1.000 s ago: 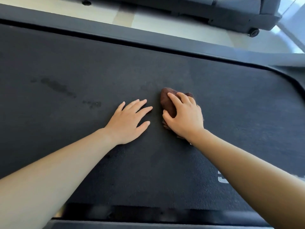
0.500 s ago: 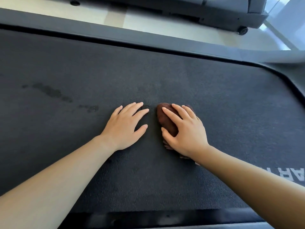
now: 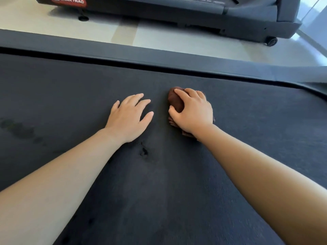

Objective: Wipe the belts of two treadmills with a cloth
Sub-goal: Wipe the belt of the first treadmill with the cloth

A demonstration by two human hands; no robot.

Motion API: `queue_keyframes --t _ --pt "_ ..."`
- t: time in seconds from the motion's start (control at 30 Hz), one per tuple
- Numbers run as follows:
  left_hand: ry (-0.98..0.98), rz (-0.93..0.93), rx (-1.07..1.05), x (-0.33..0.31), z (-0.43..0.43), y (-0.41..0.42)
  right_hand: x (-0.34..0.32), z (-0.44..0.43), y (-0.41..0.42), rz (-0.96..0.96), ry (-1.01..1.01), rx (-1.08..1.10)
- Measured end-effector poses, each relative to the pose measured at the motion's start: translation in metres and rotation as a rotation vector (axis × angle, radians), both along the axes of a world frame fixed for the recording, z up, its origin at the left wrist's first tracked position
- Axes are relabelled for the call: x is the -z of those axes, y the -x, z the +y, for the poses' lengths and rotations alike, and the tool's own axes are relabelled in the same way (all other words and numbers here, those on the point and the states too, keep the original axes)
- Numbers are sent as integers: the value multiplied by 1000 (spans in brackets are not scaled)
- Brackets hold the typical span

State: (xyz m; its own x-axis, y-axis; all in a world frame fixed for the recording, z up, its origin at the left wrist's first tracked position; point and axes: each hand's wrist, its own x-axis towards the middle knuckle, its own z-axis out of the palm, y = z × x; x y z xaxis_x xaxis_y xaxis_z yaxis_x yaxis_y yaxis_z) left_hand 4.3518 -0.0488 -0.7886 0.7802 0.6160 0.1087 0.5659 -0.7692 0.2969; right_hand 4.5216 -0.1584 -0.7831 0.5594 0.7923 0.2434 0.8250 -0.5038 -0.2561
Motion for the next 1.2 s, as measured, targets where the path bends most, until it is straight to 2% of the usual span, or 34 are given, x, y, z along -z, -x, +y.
queue_keyframes --t 0.3,0.5,0.7,0.83,1.2 --pt "-47 -53 -9 17 15 -20 -2 67 -71 -26 20 -1" --pt "-58 -71 -2 17 17 -22 -3 65 -76 -28 21 -55" --pt "-26 -34 5 12 14 -20 -6 27 -42 -25 31 -87" --pt "15 4 56 8 11 -8 -6 -14 -3 -17 -3 -185" --pt "85 33 172 -1 -75 126 -13 -112 107 -11 -16 -313"
